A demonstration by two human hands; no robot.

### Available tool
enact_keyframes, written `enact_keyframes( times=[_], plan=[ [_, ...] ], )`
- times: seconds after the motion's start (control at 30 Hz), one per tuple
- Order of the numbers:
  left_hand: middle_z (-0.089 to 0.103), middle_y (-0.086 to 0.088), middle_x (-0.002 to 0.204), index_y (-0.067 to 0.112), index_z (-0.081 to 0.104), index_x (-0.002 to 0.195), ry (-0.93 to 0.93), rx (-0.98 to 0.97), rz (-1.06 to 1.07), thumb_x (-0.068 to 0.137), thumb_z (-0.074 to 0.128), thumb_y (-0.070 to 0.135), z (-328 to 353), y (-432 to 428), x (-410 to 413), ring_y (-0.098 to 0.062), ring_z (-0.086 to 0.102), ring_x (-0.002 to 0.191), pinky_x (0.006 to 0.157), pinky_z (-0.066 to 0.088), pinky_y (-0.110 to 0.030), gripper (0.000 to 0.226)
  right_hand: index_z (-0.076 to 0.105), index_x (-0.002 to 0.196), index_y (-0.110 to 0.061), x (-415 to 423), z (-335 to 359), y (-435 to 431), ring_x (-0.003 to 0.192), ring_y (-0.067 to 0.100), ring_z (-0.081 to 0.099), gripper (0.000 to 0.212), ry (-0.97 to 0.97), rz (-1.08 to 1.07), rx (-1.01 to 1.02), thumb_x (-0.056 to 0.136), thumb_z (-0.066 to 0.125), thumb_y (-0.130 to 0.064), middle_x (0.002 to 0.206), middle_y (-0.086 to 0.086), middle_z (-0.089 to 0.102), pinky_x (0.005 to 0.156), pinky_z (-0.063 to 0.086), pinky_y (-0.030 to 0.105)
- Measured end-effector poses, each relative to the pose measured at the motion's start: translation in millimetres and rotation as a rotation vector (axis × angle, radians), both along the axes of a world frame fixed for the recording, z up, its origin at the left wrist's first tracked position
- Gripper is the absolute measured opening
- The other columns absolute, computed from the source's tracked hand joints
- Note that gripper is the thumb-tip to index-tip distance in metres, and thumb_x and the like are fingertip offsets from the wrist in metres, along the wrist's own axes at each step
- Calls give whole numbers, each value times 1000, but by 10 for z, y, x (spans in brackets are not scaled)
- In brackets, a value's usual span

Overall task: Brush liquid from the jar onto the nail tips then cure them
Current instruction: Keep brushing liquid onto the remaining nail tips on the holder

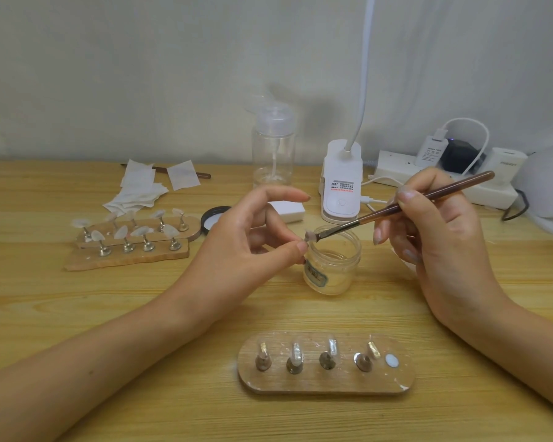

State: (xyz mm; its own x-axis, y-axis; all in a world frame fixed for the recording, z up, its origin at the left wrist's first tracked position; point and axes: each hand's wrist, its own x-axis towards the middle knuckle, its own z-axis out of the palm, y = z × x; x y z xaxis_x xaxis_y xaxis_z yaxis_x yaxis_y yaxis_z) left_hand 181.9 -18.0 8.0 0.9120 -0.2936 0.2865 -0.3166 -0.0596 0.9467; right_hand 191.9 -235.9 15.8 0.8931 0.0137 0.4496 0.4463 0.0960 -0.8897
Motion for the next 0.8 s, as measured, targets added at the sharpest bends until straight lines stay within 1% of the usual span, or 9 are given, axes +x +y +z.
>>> enact_keyframes(
  times=[0.07,0.2,0.3,0.4,0.47,0.53,0.63,0.73,0.8],
  plan=[
    [62,7,75,31,62,121,-2,-1,3,88,73,2,-2,0,2,-18,73,82,61,48,-16,45,47,82,-15,0,3,-1,39,11,31,20,17,-15,-3,101,45,-12,57,7,61,42,24,23],
    [62,7,77,29,61,123,-14,1,3,87,73,2,-1,4,3,-22,72,84,61,48,-17,46,47,80,-16,4,7,3,39,11,30,22,49,-39,6,102,43,-9,55,7,59,42,23,22],
    [64,7,78,28,60,124,-29,6,2,87,73,3,10,6,-2,-9,69,79,59,48,-19,47,46,79,-18,11,13,-15,39,10,28,24,91,-52,63,102,43,-11,56,4,59,42,19,25],
    [66,7,80,27,60,124,-29,-2,8,86,74,2,12,5,3,-3,66,77,59,50,-24,48,46,80,-20,28,23,-25,39,8,27,23,159,-17,151,102,43,-14,57,1,59,40,22,19],
    [67,6,81,26,60,124,-22,-12,14,85,74,3,14,0,10,-3,65,77,61,50,-27,48,47,79,-20,36,23,-17,38,7,28,21,184,24,173,100,46,-18,58,1,59,39,25,17],
    [68,5,82,27,60,124,-17,-16,19,85,75,5,15,-3,17,-5,65,77,61,50,-29,48,47,78,-20,37,25,-2,37,7,29,16,172,65,143,93,51,-25,58,2,59,39,26,16],
    [69,4,84,28,59,124,-11,-20,21,85,75,6,9,0,18,-6,66,77,61,50,-27,47,47,78,-18,34,28,11,38,8,29,17,166,75,89,87,54,-30,59,4,61,39,26,16],
    [70,3,86,29,59,124,-11,-18,28,85,74,7,2,-1,19,-9,68,82,65,50,-31,47,47,77,-18,47,19,-5,37,8,29,18,200,17,105,91,55,-25,58,5,61,38,27,15],
    [70,3,85,28,59,124,-5,-27,25,85,74,6,2,-1,21,-8,67,79,63,50,-29,47,47,77,-18,51,16,-13,37,8,29,21,201,3,125,97,51,-21,58,5,61,38,27,16]
  ],
)
